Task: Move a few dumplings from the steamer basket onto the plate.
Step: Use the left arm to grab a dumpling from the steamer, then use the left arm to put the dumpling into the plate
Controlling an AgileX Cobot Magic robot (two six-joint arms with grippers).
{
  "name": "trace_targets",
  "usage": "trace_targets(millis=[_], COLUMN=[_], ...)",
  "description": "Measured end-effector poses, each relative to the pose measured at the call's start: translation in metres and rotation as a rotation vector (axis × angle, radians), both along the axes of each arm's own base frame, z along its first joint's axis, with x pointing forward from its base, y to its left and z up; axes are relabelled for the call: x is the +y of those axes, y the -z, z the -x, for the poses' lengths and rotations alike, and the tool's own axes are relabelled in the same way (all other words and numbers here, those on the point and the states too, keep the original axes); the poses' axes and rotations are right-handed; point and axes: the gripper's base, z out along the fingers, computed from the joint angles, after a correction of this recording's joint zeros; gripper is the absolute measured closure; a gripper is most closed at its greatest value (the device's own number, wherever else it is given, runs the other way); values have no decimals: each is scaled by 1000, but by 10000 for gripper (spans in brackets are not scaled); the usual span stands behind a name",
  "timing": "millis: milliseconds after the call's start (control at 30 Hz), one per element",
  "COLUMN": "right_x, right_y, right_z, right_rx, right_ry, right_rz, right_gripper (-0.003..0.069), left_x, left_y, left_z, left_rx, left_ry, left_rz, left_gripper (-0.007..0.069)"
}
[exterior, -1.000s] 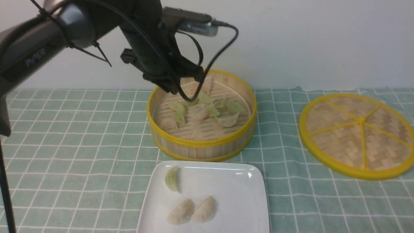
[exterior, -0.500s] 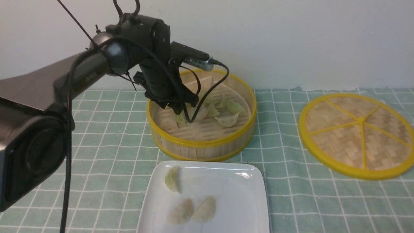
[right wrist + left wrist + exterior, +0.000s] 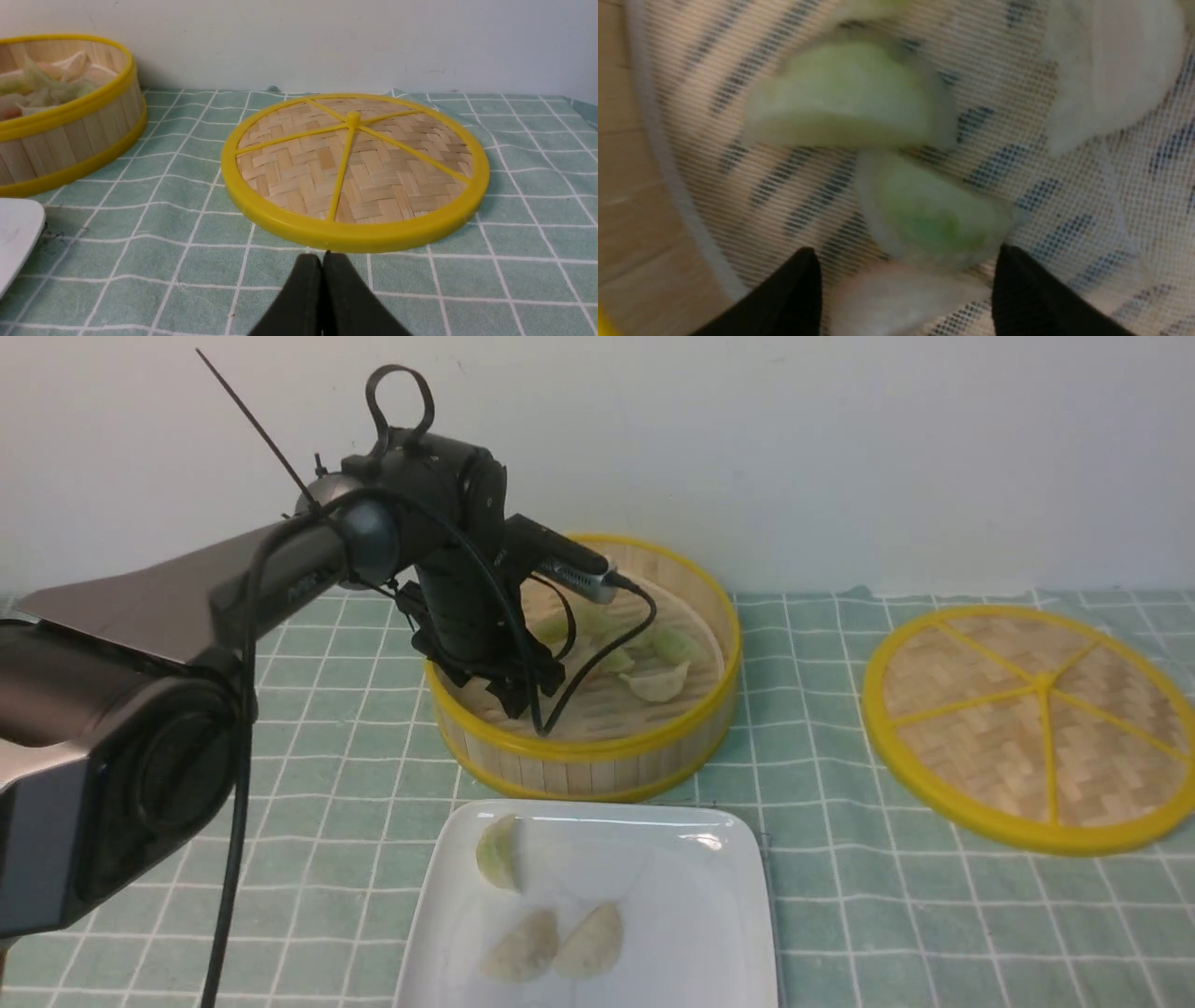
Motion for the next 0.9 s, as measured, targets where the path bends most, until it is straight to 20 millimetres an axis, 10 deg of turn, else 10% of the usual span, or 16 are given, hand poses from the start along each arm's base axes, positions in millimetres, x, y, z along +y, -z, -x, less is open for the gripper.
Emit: trace_targets(millis=[367,767,900], right_x=[0,0,0], right_y=[0,0,0], right_z=[0,0,0], right_rx=[0,0,0], right_ry=[0,0,0], right_rz=[0,0,0], right_gripper=[673,673,673], left_x=[-1,-3,-13], left_y=[-7,-143,-136], left_z=[3,62,89], left_rx=[46,-30,52], left_ry=[-15,-19,8], left_rz=[-3,269,281], left_gripper=[251,253,253])
